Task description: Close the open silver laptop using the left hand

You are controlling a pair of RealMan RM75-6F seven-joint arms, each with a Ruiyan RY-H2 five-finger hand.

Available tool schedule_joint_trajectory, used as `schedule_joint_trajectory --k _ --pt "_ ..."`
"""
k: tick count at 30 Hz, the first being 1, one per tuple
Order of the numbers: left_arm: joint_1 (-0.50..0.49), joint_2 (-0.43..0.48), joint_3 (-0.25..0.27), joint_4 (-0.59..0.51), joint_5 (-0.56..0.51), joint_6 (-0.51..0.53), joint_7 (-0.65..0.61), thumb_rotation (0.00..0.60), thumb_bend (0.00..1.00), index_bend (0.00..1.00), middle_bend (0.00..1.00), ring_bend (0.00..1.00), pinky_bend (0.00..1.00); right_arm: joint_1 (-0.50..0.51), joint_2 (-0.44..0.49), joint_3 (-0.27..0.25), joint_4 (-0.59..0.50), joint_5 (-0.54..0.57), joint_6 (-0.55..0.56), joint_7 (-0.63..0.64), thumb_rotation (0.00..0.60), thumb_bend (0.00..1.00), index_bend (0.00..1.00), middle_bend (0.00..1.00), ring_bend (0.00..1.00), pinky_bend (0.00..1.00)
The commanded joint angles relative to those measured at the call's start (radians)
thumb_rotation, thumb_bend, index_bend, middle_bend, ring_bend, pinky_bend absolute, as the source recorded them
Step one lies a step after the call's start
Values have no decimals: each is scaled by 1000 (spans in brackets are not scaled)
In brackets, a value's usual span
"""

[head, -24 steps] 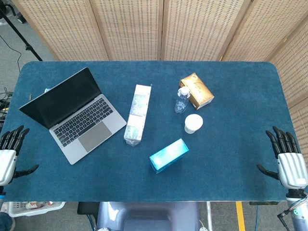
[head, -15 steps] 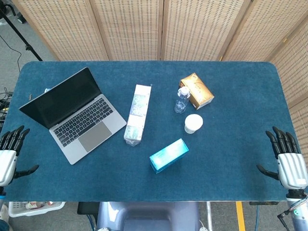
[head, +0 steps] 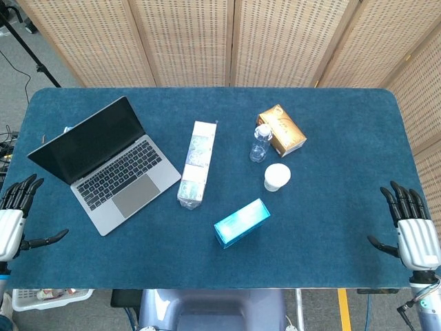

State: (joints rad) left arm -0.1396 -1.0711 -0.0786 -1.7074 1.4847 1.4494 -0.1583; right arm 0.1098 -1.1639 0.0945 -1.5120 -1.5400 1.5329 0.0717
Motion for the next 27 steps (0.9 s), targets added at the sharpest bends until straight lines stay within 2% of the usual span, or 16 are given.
schedule_joint_trajectory --k 1,4,8,15,21,27 --pt "-52 -2 -62 41 -27 -42 -199 277 0 23 0 0 0 1 -2 1 2 3 -2 -2 600 0 0 0 0 0" --pt "-76 6 -84 51 -53 -77 -252 274 0 30 0 0 0 2 -3 3 3 7 -4 -3 600 0 0 0 0 0" --pt "-148 18 -165 98 -155 -187 -385 261 0 38 0 0 0 3 -4 5 5 13 -8 -4 600 0 0 0 0 0" --pt "-200 24 -216 163 -232 -301 -530 252 0 43 0 0 0 5 -5 9 10 26 -17 -1 600 0 0 0 0 0" --pt "-238 42 -230 222 -262 -440 -693 248 0 42 0 0 0 6 -6 12 13 33 -21 1 600 0 0 0 0 0" --pt "-254 34 -221 284 -229 -498 -810 250 0 50 0 0 7 6 -6 13 13 34 -23 1 600 0 0 0 0 0"
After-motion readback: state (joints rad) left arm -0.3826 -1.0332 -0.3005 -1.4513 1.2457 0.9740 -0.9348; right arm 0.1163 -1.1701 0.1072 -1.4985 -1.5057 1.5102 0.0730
